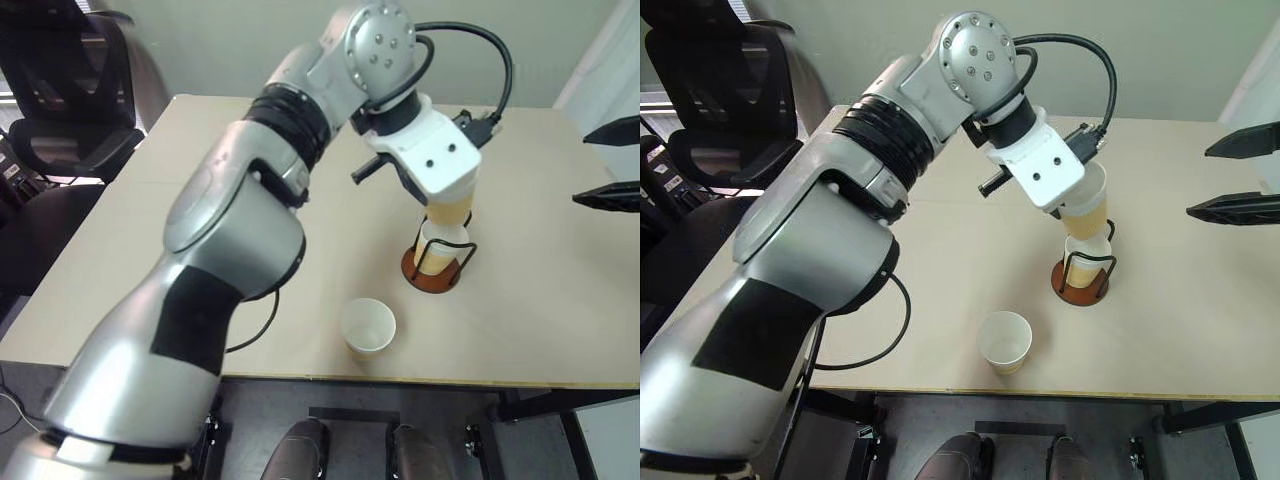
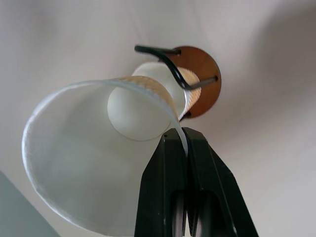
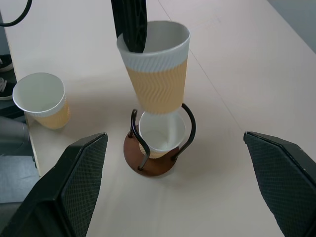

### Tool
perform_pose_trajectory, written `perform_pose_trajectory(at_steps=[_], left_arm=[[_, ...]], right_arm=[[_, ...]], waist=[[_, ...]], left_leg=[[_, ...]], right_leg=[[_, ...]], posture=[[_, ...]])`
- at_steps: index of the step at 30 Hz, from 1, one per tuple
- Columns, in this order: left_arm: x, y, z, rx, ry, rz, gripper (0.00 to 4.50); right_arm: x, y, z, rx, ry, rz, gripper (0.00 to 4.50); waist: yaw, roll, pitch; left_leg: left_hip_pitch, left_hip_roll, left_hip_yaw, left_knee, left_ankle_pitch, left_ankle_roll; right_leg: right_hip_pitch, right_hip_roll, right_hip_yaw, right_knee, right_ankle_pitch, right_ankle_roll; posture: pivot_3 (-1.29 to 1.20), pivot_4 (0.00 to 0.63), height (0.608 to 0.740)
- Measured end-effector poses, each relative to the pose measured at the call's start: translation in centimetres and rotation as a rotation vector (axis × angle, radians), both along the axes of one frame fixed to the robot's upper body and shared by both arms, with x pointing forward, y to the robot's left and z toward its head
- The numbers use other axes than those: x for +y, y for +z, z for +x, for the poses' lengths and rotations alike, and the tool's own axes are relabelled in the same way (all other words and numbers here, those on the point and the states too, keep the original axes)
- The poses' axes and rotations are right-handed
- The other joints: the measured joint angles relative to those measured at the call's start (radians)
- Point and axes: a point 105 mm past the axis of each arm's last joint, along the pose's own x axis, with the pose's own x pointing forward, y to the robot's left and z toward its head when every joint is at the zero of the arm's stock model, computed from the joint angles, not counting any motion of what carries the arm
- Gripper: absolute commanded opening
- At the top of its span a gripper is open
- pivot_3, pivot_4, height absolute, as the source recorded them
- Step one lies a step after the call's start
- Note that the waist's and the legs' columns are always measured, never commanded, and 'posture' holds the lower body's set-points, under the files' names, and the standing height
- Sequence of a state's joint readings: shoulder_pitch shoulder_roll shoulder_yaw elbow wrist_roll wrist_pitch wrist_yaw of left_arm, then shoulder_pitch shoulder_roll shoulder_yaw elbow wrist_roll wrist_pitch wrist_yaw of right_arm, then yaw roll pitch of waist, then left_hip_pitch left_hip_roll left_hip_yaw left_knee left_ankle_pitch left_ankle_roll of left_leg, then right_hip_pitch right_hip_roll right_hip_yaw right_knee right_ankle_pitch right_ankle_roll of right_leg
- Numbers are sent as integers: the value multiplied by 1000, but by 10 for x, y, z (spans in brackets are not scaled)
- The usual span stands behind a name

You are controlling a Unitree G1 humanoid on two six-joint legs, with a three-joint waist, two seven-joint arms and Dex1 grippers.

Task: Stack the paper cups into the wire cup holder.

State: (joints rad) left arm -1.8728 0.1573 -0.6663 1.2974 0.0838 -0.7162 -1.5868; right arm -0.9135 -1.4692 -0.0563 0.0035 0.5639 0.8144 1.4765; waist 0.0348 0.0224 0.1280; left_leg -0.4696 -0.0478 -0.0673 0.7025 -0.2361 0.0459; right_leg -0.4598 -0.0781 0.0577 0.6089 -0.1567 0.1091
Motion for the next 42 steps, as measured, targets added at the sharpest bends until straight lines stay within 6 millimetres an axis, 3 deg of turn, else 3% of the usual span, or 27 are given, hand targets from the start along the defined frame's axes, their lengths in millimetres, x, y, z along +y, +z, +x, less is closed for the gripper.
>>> perform_pose_trajectory(at_steps=[8,42], left_arm=[[-7,-14,4,-1,18,1,43],[-19,-34,14,-11,82,-29,43]], right_arm=[[0,-1,-1,14,-8,-3,4500],[3,-5,-4,29,-7,5,4500]], waist=[[0,0,0],[0,0,0]], left_leg=[[0,0,0,1,0,0],[2,0,0,3,0,0]], right_leg=[[0,0,0,0,0,0],[2,0,0,2,0,1]], posture=[[0,150,740],[0,150,740]])
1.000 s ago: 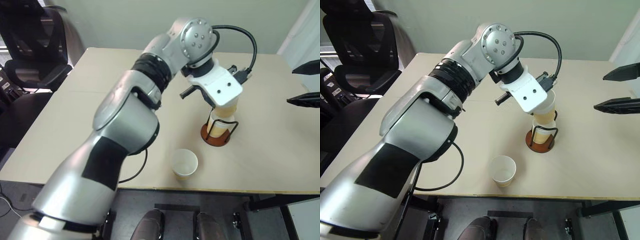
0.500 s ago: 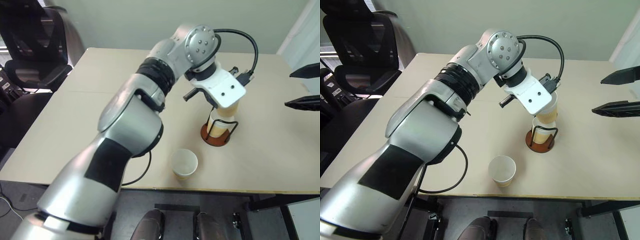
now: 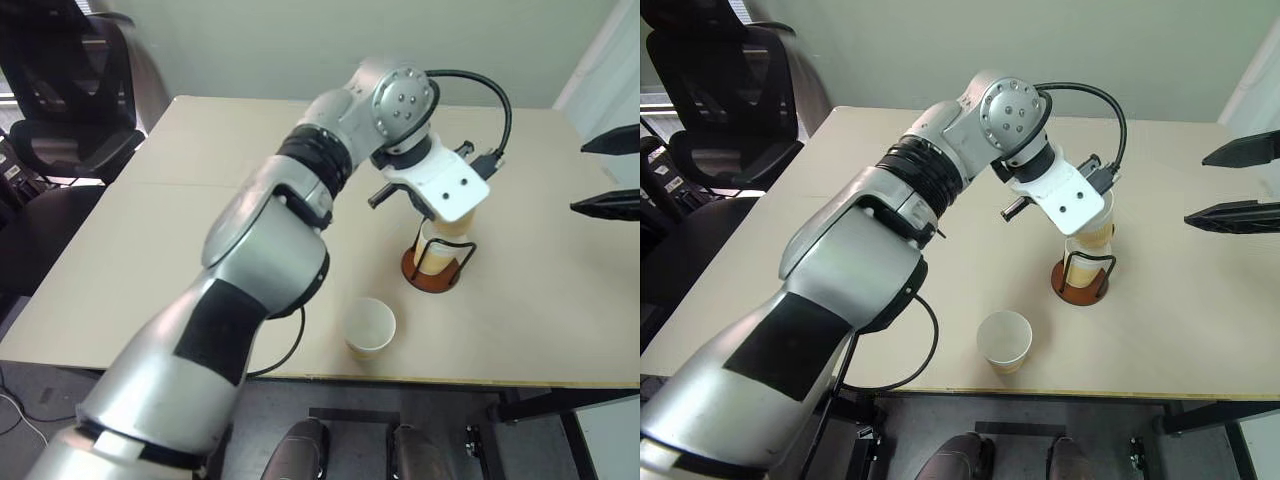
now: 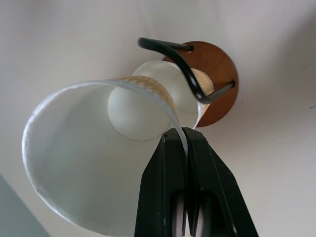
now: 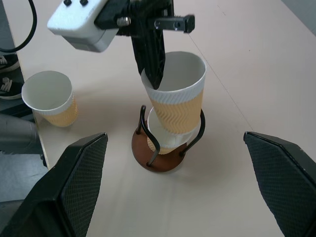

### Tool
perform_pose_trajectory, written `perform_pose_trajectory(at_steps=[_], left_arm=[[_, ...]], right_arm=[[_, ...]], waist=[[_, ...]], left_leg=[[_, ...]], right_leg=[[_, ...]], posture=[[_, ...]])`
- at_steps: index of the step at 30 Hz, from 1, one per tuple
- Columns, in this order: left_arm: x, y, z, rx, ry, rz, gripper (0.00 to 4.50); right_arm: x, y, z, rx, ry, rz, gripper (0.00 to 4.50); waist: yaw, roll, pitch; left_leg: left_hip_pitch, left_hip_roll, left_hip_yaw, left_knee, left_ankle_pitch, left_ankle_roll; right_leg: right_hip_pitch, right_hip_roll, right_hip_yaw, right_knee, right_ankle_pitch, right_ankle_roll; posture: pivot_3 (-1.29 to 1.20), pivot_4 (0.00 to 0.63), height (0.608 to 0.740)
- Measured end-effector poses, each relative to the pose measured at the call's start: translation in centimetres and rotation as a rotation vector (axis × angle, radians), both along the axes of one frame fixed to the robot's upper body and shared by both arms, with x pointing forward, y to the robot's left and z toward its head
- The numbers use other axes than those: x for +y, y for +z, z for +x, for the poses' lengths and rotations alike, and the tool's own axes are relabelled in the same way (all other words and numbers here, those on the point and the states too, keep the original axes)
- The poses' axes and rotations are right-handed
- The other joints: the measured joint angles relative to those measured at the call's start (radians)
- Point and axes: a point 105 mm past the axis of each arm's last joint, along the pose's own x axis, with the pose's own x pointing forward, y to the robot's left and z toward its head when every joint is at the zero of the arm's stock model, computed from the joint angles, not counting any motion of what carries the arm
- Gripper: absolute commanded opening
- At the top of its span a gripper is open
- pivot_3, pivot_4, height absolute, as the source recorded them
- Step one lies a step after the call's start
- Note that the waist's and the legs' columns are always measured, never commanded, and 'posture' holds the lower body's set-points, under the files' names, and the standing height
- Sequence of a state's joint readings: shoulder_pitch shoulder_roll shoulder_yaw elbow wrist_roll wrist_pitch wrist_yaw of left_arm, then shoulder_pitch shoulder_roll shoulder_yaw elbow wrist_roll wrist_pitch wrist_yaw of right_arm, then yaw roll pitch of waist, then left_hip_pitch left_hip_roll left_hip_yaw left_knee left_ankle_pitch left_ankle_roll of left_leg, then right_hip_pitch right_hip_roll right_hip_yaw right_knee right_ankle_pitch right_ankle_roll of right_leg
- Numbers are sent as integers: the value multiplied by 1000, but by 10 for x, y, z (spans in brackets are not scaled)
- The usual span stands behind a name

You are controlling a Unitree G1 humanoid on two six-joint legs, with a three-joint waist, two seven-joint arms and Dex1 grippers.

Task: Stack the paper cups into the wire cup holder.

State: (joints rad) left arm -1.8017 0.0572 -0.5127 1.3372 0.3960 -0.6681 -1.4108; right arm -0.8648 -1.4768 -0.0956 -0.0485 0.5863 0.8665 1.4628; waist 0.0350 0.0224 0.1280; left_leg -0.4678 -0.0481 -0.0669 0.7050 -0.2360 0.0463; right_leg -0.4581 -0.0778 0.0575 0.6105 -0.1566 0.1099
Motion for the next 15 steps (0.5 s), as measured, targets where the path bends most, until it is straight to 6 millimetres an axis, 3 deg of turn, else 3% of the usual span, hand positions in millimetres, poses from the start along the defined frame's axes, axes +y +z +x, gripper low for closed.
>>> perform_pose_trajectory(at_steps=[15], left_arm=[[2,-8,3,5,12,12,43]], right_arm=[[0,-2,0,8,-2,-1,4500]], waist=[[0,0,0]], left_leg=[[1,0,0,1,0,0]], right_leg=[[1,0,0,0,0,0]], posture=[[0,150,740]])
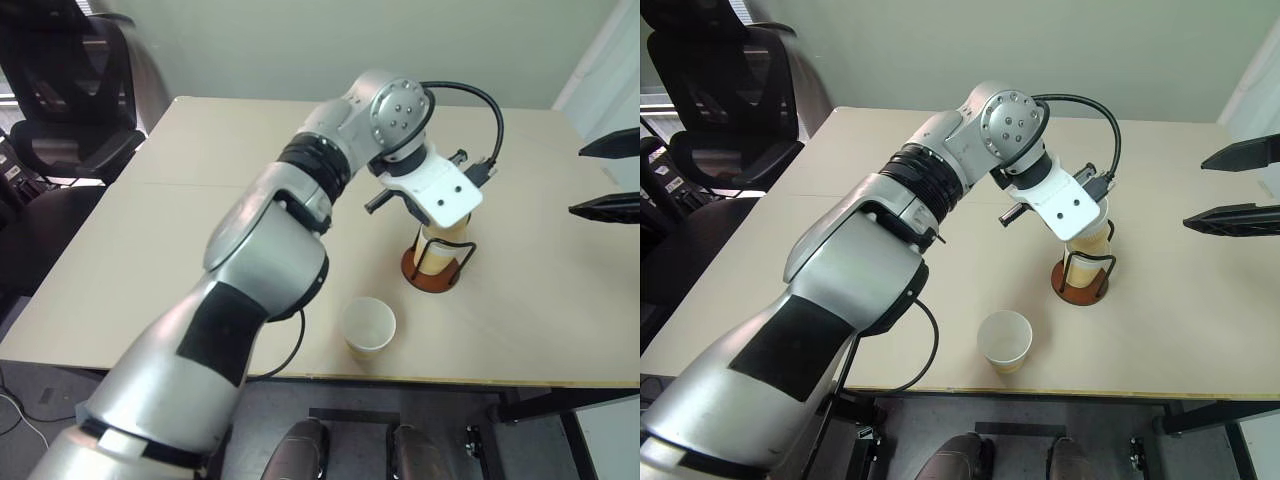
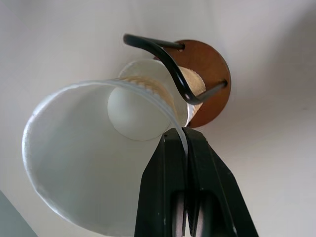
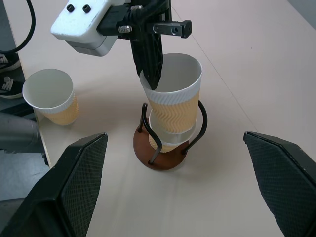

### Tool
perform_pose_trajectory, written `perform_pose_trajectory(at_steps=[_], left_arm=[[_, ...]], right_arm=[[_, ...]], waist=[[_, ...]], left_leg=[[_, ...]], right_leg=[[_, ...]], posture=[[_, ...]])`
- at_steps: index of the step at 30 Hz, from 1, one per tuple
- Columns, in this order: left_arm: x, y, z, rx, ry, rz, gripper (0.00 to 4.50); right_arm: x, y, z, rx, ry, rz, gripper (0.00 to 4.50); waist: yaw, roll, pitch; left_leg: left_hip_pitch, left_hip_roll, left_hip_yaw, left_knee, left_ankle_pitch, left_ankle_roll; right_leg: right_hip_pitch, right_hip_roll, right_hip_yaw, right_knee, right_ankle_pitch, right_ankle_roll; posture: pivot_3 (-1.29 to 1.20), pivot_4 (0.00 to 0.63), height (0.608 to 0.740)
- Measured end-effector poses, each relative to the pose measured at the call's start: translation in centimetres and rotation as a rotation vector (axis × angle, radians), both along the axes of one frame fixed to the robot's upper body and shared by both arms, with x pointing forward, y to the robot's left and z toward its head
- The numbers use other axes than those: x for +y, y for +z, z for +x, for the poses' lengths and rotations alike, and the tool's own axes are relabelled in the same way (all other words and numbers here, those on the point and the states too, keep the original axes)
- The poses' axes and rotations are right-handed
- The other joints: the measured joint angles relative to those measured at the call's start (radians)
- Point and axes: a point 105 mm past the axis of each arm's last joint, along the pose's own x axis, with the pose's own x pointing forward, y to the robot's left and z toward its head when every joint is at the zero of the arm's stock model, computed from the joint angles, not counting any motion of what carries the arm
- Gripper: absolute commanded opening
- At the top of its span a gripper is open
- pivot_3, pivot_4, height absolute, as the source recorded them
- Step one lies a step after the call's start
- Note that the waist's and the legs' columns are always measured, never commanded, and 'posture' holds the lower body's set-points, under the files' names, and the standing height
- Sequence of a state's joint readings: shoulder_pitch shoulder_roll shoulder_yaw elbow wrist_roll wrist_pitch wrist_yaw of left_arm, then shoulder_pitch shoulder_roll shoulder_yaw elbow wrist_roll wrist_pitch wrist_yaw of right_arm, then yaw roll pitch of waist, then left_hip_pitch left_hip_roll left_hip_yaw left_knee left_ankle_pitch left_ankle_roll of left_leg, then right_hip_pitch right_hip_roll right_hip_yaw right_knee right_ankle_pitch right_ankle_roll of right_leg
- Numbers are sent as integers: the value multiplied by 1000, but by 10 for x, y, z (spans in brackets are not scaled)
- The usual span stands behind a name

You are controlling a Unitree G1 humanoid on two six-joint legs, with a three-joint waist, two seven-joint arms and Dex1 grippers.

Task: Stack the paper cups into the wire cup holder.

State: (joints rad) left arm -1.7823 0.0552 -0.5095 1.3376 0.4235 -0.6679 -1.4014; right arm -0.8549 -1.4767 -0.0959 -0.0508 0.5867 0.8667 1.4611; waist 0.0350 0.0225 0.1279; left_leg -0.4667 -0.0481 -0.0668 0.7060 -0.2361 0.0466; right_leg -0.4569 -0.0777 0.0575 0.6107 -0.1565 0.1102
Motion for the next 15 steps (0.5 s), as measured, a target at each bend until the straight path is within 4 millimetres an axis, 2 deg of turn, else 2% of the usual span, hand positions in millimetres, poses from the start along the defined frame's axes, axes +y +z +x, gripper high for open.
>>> perform_pose_trajectory(at_steps=[15], left_arm=[[-4,0,4,-37,15,-18,43]], right_arm=[[0,0,1,-6,-4,-2,4500]], waist=[[0,0,0]], left_leg=[[0,0,0,1,0,0]], right_leg=[[0,0,0,0,0,0]], posture=[[0,150,740]])
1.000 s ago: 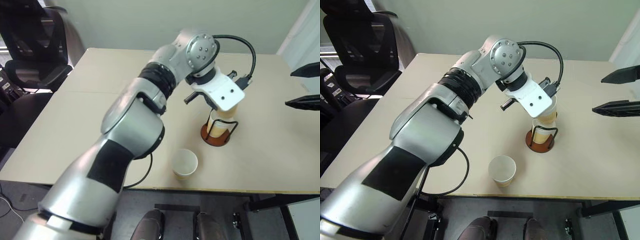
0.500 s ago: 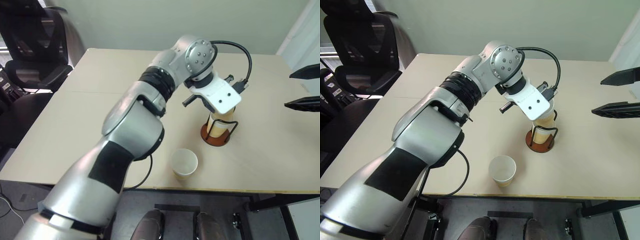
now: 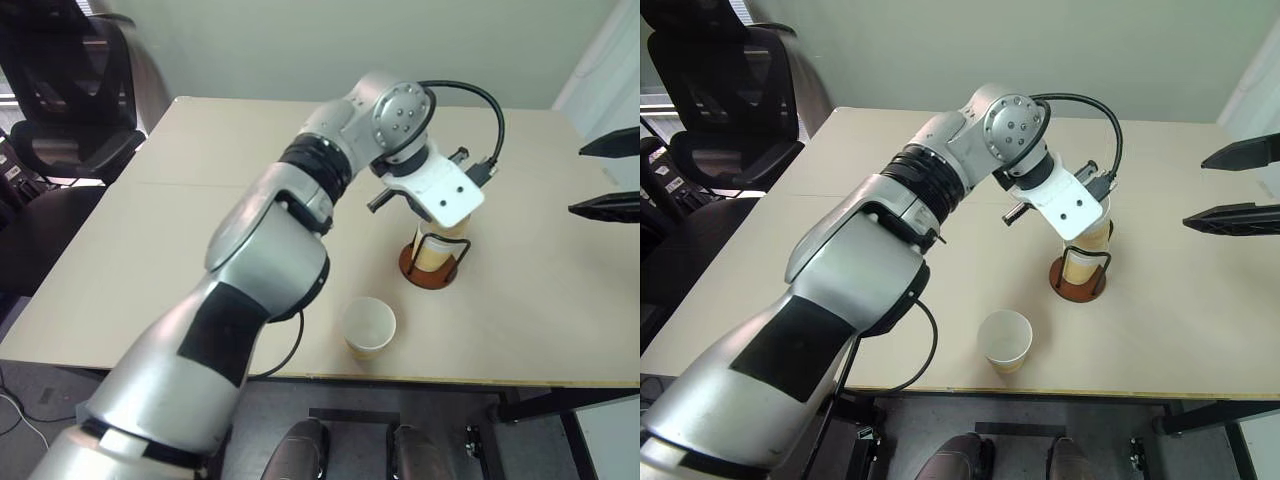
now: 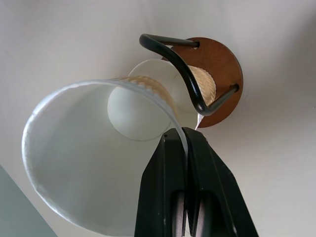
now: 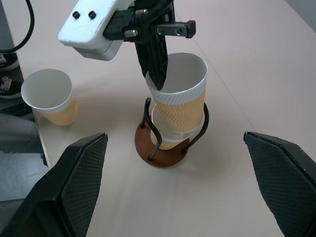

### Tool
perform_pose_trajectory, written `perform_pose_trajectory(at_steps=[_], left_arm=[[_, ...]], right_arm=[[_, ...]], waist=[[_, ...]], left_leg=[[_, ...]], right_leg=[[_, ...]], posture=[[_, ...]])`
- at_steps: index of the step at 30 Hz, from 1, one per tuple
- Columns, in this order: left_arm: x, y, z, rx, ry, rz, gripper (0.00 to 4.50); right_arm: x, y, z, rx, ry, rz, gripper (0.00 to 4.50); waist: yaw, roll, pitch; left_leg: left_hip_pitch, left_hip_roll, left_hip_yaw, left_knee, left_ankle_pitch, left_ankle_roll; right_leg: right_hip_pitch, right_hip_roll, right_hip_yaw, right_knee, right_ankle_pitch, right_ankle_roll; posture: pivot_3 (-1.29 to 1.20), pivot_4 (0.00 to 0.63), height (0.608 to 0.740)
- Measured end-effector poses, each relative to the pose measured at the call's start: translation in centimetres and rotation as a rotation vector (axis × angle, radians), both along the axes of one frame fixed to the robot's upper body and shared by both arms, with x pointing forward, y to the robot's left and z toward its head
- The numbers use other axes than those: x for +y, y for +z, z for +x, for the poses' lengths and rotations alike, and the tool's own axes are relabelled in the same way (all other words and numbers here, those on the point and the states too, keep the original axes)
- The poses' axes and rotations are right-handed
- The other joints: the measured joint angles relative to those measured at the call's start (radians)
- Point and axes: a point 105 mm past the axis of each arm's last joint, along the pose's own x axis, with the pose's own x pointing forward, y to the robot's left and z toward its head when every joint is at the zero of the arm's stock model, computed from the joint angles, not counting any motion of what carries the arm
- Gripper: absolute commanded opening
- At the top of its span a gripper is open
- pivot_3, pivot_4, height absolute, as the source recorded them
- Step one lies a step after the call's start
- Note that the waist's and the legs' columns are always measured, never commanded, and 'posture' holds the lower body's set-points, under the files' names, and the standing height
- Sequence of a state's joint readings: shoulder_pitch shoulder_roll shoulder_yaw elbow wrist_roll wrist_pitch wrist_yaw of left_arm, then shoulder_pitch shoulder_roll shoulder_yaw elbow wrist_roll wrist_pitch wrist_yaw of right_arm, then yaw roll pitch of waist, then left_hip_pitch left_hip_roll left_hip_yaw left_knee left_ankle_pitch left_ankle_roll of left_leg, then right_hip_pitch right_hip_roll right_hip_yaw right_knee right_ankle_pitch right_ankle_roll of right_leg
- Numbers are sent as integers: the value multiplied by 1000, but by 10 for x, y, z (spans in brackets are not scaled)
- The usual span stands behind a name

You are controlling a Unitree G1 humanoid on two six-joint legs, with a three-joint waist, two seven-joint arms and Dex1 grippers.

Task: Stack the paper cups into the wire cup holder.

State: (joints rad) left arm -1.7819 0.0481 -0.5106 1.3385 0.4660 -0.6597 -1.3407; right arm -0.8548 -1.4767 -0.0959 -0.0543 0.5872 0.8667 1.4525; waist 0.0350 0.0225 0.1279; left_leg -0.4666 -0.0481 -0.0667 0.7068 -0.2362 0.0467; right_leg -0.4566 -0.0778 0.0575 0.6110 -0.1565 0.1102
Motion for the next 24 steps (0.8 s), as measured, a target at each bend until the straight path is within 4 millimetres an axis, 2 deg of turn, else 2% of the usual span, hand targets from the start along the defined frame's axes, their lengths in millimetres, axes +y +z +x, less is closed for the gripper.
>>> perform_pose_trajectory(at_steps=[1,4,15,19,21,24], left_arm=[[0,0,0,2,0,3,43],[1,-1,0,5,1,8,639],[3,-1,-2,21,-1,27,4474],[1,2,-2,32,1,-4,4474],[3,10,-2,58,7,-70,4474],[26,24,6,76,55,-118,4474]], right_arm=[[0,0,0,-1,1,-1,4500],[2,0,-1,-1,8,-5,4500],[1,-2,0,2,2,-3,4500],[1,-2,0,0,1,-3,4500],[2,-2,0,-2,0,-8,4500],[4,-5,0,0,-2,-14,4500]], waist=[[0,0,0],[0,0,0],[0,0,0],[0,0,0],[-1,0,0],[-3,1,-1]], left_leg=[[0,0,0,0,0,0],[0,0,0,0,0,0],[0,0,0,1,0,0],[0,0,0,1,0,0],[0,0,0,1,0,0],[1,1,0,1,0,0]], right_leg=[[0,0,0,0,0,0],[0,0,0,0,0,0],[0,0,0,0,0,0],[1,0,0,0,0,0],[0,0,0,0,0,0],[0,1,0,1,0,0]], posture=[[0,150,740],[0,150,740],[0,150,740],[0,150,740],[0,150,740],[0,150,740]])
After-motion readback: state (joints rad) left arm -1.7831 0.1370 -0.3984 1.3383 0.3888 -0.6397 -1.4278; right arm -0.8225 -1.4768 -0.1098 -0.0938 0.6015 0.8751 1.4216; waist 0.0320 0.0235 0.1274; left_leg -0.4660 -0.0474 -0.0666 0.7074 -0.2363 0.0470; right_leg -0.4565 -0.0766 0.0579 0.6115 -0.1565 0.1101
